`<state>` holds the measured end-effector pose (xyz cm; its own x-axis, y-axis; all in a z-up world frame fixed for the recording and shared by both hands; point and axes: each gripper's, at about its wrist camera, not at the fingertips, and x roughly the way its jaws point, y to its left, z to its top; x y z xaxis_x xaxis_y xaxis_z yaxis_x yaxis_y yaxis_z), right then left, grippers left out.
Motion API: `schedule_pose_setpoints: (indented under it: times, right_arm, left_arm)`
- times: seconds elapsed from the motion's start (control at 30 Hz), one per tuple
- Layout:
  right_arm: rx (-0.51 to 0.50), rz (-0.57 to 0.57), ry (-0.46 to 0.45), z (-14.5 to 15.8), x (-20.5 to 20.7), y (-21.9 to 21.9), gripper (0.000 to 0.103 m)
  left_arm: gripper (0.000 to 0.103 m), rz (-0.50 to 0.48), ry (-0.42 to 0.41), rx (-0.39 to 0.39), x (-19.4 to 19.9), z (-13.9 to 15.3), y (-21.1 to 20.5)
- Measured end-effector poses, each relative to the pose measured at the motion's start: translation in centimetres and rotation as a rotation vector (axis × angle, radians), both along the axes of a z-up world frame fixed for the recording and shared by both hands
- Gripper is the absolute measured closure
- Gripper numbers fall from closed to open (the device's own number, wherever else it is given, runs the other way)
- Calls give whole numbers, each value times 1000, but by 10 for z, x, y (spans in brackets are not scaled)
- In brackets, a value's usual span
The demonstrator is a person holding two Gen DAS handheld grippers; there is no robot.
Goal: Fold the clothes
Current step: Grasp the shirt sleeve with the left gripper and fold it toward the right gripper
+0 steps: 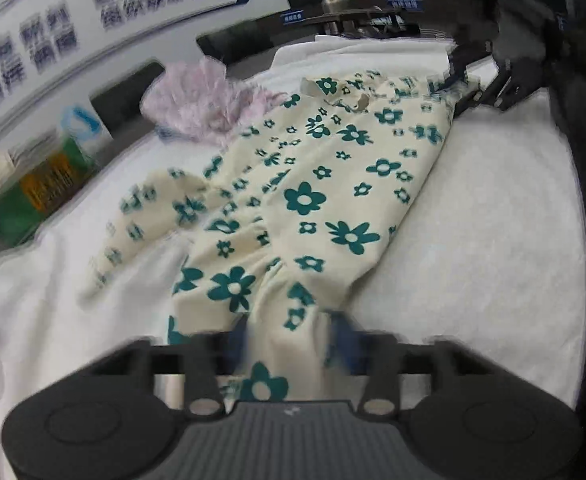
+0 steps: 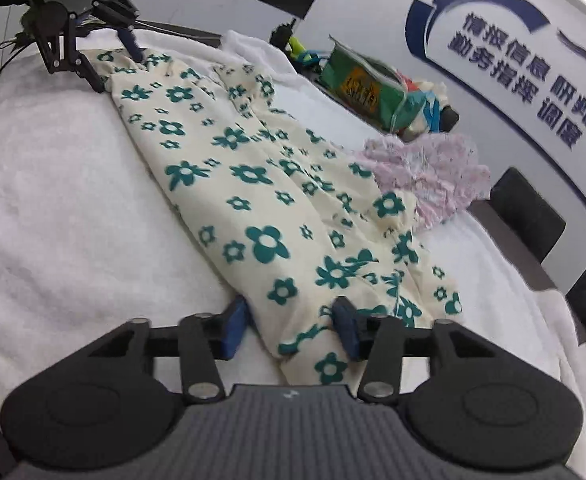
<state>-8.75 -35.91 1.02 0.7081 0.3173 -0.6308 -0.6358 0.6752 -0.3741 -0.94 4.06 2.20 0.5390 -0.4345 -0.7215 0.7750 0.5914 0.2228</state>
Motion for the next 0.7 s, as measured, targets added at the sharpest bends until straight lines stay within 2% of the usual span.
schedule_pose_setpoints:
  times: [0.03,0.1,0.27,0.33,0.4,0.47,0.53,0.57,0.6,0.63,0.67,0.7]
  right_arm:
    - [15,-5,30,3,6,0,87]
    - [32,-7,75,8,13,0,95]
    - [-15,53,127,29,-22,-2,96]
    - [-8,64,176,35,-41,-7,96]
    - [-36,63,210,30,-54,-7,96]
    - [-47,62,226,29,-61,-8,92]
    - [-35,65,233,36,-67,-10,91]
    - [20,76,228,46,-68,-14,91]
    - [96,86,210,56,-66,-18,91]
    - [175,94,184,64,-65,-21,91]
    - [224,99,170,67,-59,-20,91]
    - [258,103,162,67,-52,-15,91]
  left_arm:
    - [96,-5,3,13,0,3,2]
    - [97,-24,14,17,-7,12,8]
    - [97,-75,77,-33,-47,36,18]
    - [97,-78,132,-69,-60,27,18]
    - [95,-65,199,-59,-67,8,18]
    - [86,-72,184,-100,-71,9,25]
    - [83,-66,242,-214,-62,28,39]
    - [77,-62,265,-274,-57,39,45]
    - [71,-54,240,-352,-51,53,50]
    - [54,-41,212,-421,-44,66,53]
    - [42,0,154,-424,-34,77,48]
    - [39,29,88,-386,-21,84,38]
